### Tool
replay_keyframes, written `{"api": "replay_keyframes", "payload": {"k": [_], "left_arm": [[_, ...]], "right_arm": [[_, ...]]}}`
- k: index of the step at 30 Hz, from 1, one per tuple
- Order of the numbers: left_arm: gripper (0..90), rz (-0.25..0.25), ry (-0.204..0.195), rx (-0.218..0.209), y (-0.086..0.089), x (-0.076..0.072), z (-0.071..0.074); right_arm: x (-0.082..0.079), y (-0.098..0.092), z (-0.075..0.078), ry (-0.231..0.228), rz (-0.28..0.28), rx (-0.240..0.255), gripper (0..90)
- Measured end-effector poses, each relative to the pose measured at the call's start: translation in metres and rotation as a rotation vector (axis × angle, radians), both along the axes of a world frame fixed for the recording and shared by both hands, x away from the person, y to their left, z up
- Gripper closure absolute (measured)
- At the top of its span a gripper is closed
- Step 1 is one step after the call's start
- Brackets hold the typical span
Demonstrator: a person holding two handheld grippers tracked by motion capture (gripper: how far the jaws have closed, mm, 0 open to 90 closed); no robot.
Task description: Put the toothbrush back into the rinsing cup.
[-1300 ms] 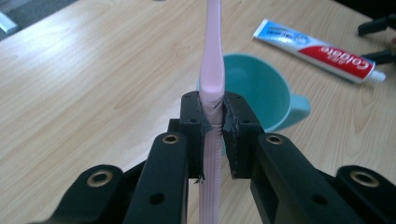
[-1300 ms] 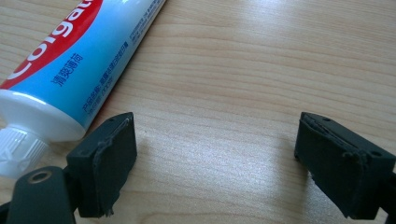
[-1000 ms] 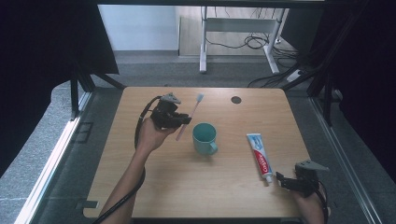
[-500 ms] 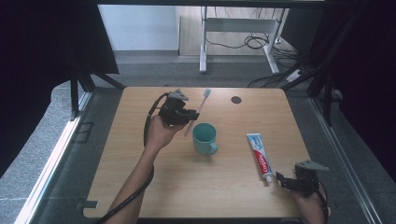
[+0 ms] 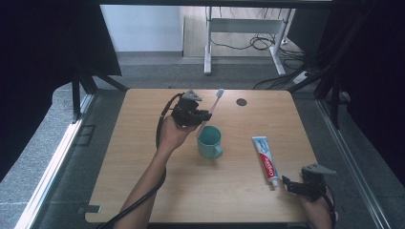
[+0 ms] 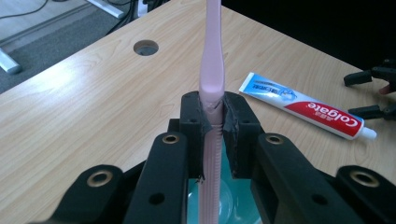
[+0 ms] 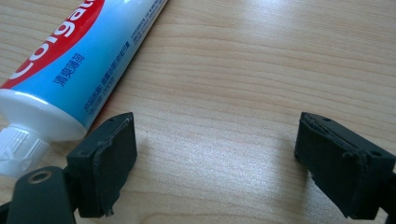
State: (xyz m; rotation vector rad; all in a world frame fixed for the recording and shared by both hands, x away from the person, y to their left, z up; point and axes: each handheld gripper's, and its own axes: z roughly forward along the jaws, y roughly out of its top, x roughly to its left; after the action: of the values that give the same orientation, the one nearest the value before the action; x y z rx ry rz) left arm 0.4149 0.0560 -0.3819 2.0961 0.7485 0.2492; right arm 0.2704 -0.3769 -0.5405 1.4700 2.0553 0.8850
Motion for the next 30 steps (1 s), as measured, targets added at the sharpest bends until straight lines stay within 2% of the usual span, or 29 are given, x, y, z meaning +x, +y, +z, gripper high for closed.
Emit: {"api": "replay_keyframes", "payload": {"k": [9,19,30], "left_arm": [[79.3,0.002,-0.006,-0.004,-0.013,0.004,-0.01],[79.2,0.01,-0.006,0.002,-0.015,0.003,-0.022],[79.2,0.018,0.002,0.008,-0.016,-0.001,-0.041]], "right_arm": [[0.0,0.0,0.0,0.001,0.001,0.001,12.6],[0.0,0.0,0.0,0.001,0.003,0.002,12.5],[0.0,0.0,0.0,0.001,0.004,0.002,12.5]]}}
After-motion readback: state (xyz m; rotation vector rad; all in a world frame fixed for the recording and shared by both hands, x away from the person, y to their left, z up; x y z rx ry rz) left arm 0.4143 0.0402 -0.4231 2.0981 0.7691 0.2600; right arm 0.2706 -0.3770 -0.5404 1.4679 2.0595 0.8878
